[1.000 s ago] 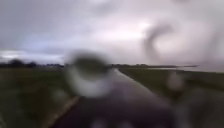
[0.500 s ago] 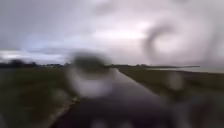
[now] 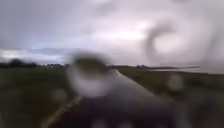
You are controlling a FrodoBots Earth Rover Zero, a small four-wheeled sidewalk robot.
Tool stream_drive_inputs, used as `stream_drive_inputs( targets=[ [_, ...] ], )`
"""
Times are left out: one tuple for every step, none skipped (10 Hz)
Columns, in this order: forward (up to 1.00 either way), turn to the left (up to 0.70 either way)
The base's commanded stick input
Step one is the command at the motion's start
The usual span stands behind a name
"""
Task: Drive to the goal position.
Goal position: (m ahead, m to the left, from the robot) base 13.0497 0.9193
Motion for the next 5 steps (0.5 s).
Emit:
stream_drive_inputs(
  targets=[
    [0.70, 0.00],
    [0.70, 0.00],
    [0.70, 0.00],
    [0.70, 0.00],
    [0.70, 0.00]
  ],
)
